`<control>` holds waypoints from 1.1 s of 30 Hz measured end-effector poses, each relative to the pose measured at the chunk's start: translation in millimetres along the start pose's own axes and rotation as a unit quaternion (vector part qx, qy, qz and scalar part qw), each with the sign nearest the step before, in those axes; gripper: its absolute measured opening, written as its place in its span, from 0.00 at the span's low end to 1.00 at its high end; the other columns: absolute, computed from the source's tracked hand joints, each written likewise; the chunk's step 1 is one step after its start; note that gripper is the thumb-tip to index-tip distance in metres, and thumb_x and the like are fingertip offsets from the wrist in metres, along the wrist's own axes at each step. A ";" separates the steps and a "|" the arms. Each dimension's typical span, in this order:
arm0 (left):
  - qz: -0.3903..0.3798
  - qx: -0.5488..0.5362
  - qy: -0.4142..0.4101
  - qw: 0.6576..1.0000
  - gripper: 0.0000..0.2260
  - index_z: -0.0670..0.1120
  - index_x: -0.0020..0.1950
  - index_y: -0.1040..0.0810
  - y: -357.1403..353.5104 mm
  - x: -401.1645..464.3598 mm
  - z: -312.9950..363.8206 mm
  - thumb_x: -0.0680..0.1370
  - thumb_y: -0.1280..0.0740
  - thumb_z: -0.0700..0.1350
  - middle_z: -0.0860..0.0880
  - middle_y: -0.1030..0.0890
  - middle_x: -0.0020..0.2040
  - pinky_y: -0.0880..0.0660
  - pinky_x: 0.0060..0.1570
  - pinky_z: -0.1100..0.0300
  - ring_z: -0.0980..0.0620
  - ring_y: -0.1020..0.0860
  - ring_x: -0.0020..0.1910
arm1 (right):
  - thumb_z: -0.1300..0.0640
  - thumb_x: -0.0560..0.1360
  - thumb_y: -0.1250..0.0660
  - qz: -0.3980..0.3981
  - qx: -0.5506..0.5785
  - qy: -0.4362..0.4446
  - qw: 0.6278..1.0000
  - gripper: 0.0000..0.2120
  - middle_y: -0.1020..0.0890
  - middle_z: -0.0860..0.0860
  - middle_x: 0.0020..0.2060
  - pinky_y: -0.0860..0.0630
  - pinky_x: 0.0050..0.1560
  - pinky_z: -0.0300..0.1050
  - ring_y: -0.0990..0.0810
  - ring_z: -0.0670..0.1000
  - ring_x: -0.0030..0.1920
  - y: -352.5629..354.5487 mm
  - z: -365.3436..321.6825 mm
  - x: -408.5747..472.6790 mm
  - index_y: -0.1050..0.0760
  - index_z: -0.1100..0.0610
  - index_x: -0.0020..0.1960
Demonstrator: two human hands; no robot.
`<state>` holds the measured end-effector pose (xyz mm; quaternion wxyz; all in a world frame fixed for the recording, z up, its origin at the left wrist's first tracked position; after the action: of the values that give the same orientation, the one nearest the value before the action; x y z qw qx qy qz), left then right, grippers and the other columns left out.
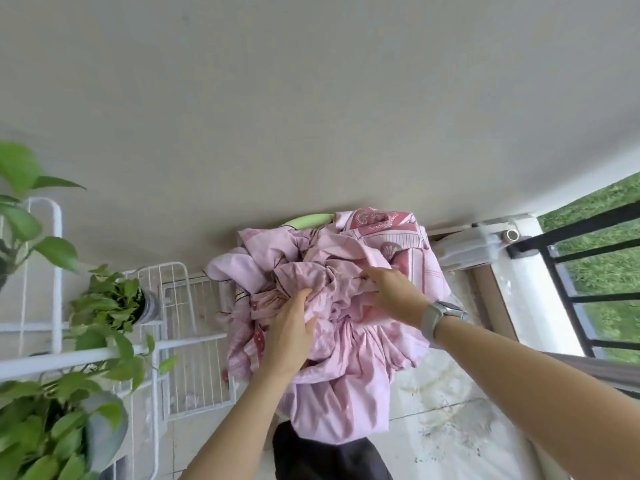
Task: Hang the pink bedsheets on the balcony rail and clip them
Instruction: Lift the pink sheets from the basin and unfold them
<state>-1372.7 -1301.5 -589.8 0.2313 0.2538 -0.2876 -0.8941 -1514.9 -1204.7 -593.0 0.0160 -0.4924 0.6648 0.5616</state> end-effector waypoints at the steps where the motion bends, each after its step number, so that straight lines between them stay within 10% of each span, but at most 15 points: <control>1: 0.012 -0.011 -0.011 1.000 0.19 0.45 0.66 0.32 13.3 -2.1 12.3 0.75 0.35 0.38 0.45 0.24 0.61 0.28 0.56 0.54 0.45 0.26 0.61 | 0.58 0.71 0.34 0.011 0.020 -0.001 1.000 0.16 0.21 0.57 0.49 0.27 0.47 0.46 0.23 0.56 0.49 17.0 -5.4 -8.7 0.28 0.59 0.58; 13: 0.114 -0.065 -0.196 0.972 0.11 0.42 0.55 0.23 209.5 -23.2 231.6 0.74 0.32 0.43 0.43 0.18 0.52 0.29 0.48 0.56 0.42 0.22 0.51 | 0.64 0.71 0.34 0.286 0.261 0.071 0.919 0.11 0.18 0.55 0.47 0.29 0.42 0.33 0.23 0.48 0.45 240.4 -101.6 -168.4 0.21 0.59 0.52; 19: 0.069 -0.096 -0.339 0.933 0.09 0.45 0.53 0.27 268.1 -82.0 333.7 0.74 0.32 0.42 0.58 0.23 0.48 0.35 0.44 0.79 0.67 0.26 0.46 | 0.60 0.68 0.27 0.205 0.249 0.234 0.917 0.41 0.36 0.44 0.67 0.39 0.68 0.38 0.37 0.40 0.67 281.2 -151.6 -221.9 0.47 0.47 0.72; 22: 0.021 -0.139 -0.345 0.928 0.14 0.56 0.51 0.33 267.0 -104.6 334.9 0.72 0.30 0.47 0.67 0.26 0.48 0.34 0.48 0.77 0.71 0.27 0.49 | 0.56 0.69 0.29 0.296 0.224 0.254 0.893 0.26 0.24 0.39 0.50 0.30 0.52 0.35 0.25 0.34 0.48 283.8 -161.4 -238.8 0.32 0.50 0.65; 26: 0.038 -0.142 -0.275 0.950 0.20 0.54 0.59 0.29 243.8 -96.8 275.4 0.70 0.38 0.62 0.59 0.23 0.57 0.28 0.58 0.59 0.58 0.25 0.58 | 0.63 0.71 0.30 0.382 0.235 0.199 0.871 0.07 0.25 0.35 0.27 0.34 0.34 0.27 0.27 0.33 0.31 261.1 -141.4 -248.3 0.24 0.56 0.48; 33: -0.036 -0.114 0.143 0.982 0.37 0.41 0.73 0.47 171.8 -81.3 132.2 0.72 0.33 0.56 0.42 0.39 0.71 0.39 0.67 0.52 0.44 0.38 0.70 | 0.62 0.71 0.31 0.404 0.254 0.096 0.873 0.05 0.33 0.43 0.23 0.35 0.28 0.29 0.29 0.37 0.26 228.1 -105.2 -256.3 0.25 0.54 0.45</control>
<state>-1342.2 -1328.6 -361.9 0.2649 0.3612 -0.1382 -0.8833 -1480.4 -1148.2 -240.2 -0.1515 -0.2113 0.9239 0.2808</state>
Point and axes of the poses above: each hand's wrist, its own x-axis towards the middle knuckle, its own y-axis out of the back of the hand, z = x × y, the point moved 8 cm from there along x, towards the middle knuckle
